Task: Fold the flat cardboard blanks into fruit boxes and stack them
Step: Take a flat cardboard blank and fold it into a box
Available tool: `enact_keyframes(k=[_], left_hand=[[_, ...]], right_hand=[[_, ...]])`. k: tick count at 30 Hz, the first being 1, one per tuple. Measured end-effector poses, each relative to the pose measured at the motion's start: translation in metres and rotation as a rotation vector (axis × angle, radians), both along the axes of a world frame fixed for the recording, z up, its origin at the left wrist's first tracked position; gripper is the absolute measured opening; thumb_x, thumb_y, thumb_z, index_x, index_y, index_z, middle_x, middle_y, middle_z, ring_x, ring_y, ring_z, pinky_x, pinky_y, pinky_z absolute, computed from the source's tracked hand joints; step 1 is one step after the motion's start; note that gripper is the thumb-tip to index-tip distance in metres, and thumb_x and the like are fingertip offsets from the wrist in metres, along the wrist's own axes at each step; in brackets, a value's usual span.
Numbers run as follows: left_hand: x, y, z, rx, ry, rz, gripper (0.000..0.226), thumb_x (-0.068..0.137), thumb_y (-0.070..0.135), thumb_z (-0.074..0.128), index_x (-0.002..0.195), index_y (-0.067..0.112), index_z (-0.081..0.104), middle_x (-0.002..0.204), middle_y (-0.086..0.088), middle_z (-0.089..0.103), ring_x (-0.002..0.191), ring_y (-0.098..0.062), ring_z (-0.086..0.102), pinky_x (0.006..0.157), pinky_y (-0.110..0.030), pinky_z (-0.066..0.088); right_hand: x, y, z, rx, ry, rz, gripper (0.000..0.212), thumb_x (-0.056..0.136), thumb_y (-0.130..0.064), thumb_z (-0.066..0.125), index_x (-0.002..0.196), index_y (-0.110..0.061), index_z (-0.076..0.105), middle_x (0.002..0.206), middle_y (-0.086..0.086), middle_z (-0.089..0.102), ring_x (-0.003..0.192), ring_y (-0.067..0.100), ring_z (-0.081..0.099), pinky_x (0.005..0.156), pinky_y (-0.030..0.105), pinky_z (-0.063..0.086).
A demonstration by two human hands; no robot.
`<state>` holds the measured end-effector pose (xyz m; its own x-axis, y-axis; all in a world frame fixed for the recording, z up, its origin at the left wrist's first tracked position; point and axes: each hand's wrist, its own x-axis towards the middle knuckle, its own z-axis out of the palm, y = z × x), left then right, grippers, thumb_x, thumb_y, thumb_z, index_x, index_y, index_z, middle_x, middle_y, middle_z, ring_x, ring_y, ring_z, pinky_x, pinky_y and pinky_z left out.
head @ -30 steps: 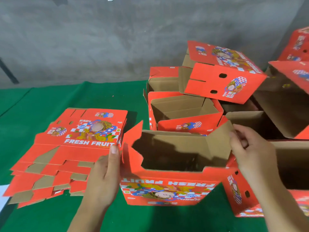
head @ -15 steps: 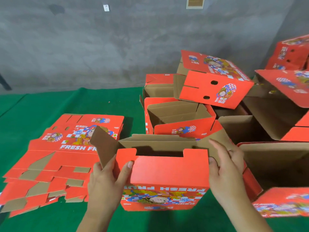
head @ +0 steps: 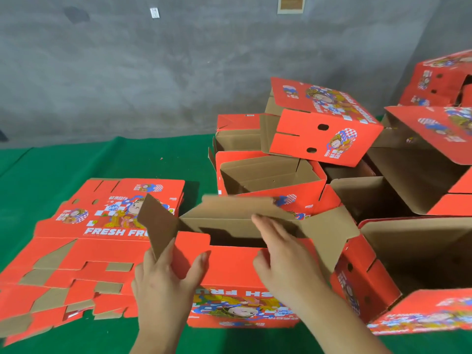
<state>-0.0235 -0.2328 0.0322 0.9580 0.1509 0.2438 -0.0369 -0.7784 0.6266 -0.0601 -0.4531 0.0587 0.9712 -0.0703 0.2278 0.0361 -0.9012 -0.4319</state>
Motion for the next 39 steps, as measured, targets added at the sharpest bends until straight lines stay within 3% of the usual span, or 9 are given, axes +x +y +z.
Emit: enact_keyframes(k=[3,8,12,16,20,25,30,35,39], left_hand=[[-0.004,0.0,-0.001,-0.079,-0.009,0.007,0.083,0.077,0.079,0.065,0.141,0.028,0.06,0.103,-0.003,0.054,0.101,-0.034,0.052,0.091,-0.052,0.043],[-0.005,0.003,0.0,-0.062,0.021,0.006,0.103,0.071,0.074,0.053,0.157,0.02,0.04,0.121,-0.02,0.057,0.113,-0.043,0.05,0.098,-0.054,0.038],[-0.003,0.007,-0.002,-0.038,-0.131,-0.123,0.075,0.084,0.055,0.047,0.148,0.015,0.054,0.142,-0.018,0.052,0.126,-0.036,0.045,0.104,-0.046,0.033],[-0.003,0.006,-0.012,0.034,-0.388,-0.248,0.041,0.092,0.034,0.05,0.122,0.018,0.074,0.142,0.001,0.061,0.109,-0.024,0.055,0.097,-0.04,0.038],[-0.003,0.01,-0.012,-0.054,-0.322,-0.333,0.022,0.09,0.034,0.052,0.096,0.04,0.072,0.103,0.03,0.067,0.101,-0.007,0.053,0.082,-0.052,0.047],[0.021,0.002,0.007,0.271,-0.139,-0.366,0.041,0.093,0.054,0.045,0.132,0.046,0.057,0.083,0.018,0.066,0.092,-0.02,0.054,0.075,-0.038,0.034],[0.046,-0.009,0.015,0.404,-0.008,-0.324,0.071,0.099,0.054,0.044,0.161,0.043,0.013,0.086,-0.002,0.067,0.09,-0.028,0.064,0.071,-0.036,0.039],[0.048,-0.014,0.014,0.431,0.011,-0.264,0.077,0.098,0.052,0.045,0.162,0.042,0.003,0.089,-0.003,0.067,0.089,-0.028,0.065,0.068,-0.035,0.036],[0.046,-0.01,0.01,0.433,-0.004,-0.258,0.074,0.097,0.053,0.044,0.161,0.04,0.01,0.089,-0.001,0.066,0.093,-0.028,0.064,0.08,-0.039,0.045]], right_hand=[[0.005,0.006,-0.006,-0.162,0.062,-0.092,0.073,0.091,-0.045,0.037,0.16,-0.041,0.016,0.173,-0.006,0.001,0.122,0.023,0.053,0.104,0.041,0.043],[0.012,0.002,-0.018,-0.137,0.235,-0.097,0.073,0.093,-0.057,0.021,0.161,-0.043,0.002,0.165,-0.013,-0.033,0.152,0.029,0.015,0.124,0.046,0.018],[0.015,0.0,-0.021,-0.112,0.25,-0.087,0.077,0.093,-0.06,0.026,0.158,-0.045,-0.013,0.158,-0.015,-0.045,0.155,0.031,0.015,0.126,0.045,0.015],[0.014,0.0,-0.02,-0.111,0.201,-0.117,0.082,0.091,-0.061,0.029,0.156,-0.046,-0.018,0.16,-0.012,-0.043,0.156,0.028,0.0,0.126,0.045,0.011],[0.01,0.003,-0.019,-0.111,0.145,-0.112,0.081,0.09,-0.059,0.03,0.161,-0.042,-0.005,0.165,-0.007,-0.035,0.156,0.023,-0.003,0.126,0.044,0.014],[0.004,0.005,-0.016,-0.118,0.082,-0.112,0.071,0.09,-0.058,0.026,0.157,-0.038,0.023,0.172,-0.001,-0.004,0.15,0.024,0.023,0.121,0.043,0.03],[-0.002,0.006,-0.014,-0.073,-0.057,-0.083,0.05,0.09,-0.045,0.045,0.136,-0.03,0.057,0.152,-0.001,0.043,0.13,0.023,0.05,0.109,0.042,0.046],[-0.01,0.009,-0.006,-0.082,-0.274,-0.175,0.055,0.082,-0.032,0.068,0.136,-0.033,0.06,0.153,0.004,0.041,0.138,0.035,0.039,0.113,0.054,0.031],[-0.029,-0.018,0.005,0.151,-0.459,-0.413,0.085,0.079,-0.036,0.067,0.157,-0.036,0.034,0.166,0.005,0.022,0.148,0.033,0.025,0.116,0.054,0.023]])
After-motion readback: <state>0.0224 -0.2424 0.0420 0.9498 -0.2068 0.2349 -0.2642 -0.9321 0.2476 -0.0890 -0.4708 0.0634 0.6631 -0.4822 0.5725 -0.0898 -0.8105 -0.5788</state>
